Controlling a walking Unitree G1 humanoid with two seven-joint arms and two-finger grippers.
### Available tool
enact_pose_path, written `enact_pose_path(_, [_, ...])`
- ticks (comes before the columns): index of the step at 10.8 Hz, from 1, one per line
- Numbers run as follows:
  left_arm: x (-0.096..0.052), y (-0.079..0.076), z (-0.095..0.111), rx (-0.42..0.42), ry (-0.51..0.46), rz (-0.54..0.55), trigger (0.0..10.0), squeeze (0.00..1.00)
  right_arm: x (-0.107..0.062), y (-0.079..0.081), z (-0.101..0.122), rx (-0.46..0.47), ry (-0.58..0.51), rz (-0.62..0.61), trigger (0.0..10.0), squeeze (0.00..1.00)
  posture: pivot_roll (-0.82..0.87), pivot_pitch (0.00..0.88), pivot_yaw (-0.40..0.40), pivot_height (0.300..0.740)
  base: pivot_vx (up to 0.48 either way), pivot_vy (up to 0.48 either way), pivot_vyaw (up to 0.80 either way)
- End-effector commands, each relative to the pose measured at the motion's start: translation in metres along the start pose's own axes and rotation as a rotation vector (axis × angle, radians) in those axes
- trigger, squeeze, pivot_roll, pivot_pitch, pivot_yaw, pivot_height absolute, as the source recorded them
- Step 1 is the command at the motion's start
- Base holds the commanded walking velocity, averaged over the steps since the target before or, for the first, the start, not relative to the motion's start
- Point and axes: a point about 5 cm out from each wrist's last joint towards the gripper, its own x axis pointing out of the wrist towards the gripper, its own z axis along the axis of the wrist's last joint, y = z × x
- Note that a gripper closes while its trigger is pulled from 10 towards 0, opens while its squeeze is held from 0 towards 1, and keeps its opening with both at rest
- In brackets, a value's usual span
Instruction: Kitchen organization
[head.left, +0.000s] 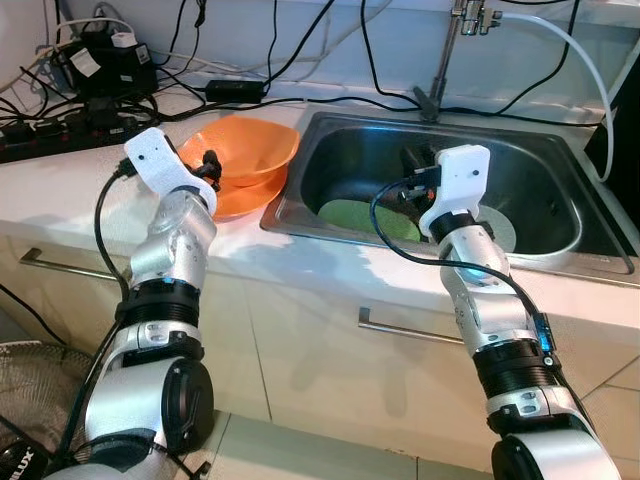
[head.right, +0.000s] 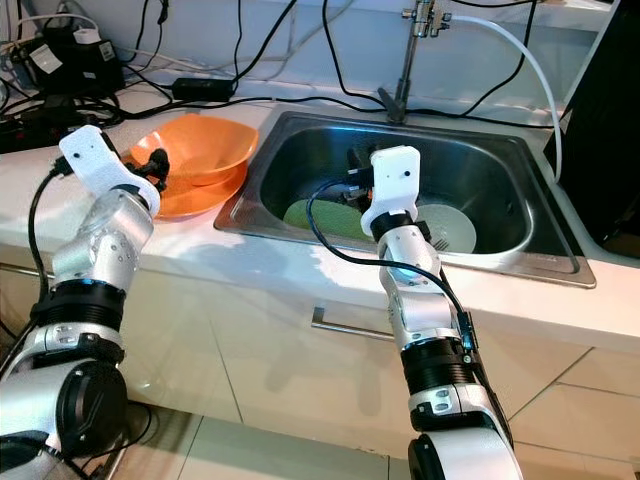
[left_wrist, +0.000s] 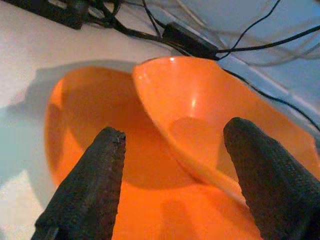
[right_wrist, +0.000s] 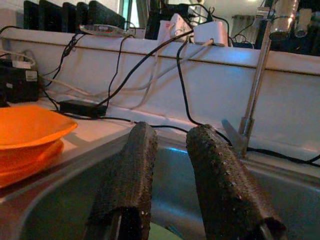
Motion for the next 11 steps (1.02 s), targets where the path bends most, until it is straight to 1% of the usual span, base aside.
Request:
enact_pose_path(1, [0.002, -0.006, 0.004, -0.01, 0.022, 0.005, 10.0, 0.0, -0.002, 0.001, 0.001, 0.006, 0.003, 0.004, 10.0, 0.0, 0.13, 0.009, 0.008, 0.74, 0.0, 0.0, 0.0])
enact_pose_path(2, [0.003, -0.009, 0.006, -0.009, 0.038, -0.001, 10.0, 0.0, -0.003, 0.002, 0.001, 0.01, 0.004, 0.004, 10.0, 0.0, 0.13, 0.02, 0.011, 0.74, 0.0, 0.0, 0.0])
enact_pose_path(3, [0.007, -0.014, 0.006, -0.033, 0.068, -0.01, 10.0, 0.0, -0.007, 0.004, -0.001, 0.018, 0.012, 0.005, 10.0, 0.0, 0.13, 0.036, 0.02, 0.74, 0.0, 0.0, 0.0])
enact_pose_path(4, [0.008, -0.014, 0.004, -0.042, 0.092, 0.0, 10.0, 0.0, -0.011, 0.006, -0.003, 0.022, 0.017, 0.006, 10.0, 0.0, 0.13, 0.051, 0.026, 0.74, 0.0, 0.0, 0.0])
enact_pose_path(7, [0.01, -0.017, -0.003, -0.028, 0.134, 0.017, 10.0, 0.0, -0.027, 0.009, -0.008, 0.041, 0.047, -0.006, 10.0, 0.0, 0.12, 0.111, 0.041, 0.74, 0.0, 0.0, 0.0])
enact_pose_path(11, [0.013, -0.028, 0.002, -0.043, 0.132, 0.011, 10.0, 0.0, -0.039, 0.014, -0.008, 0.056, 0.079, -0.004, 10.0, 0.0, 0.11, 0.158, 0.047, 0.74, 0.0, 0.0, 0.0])
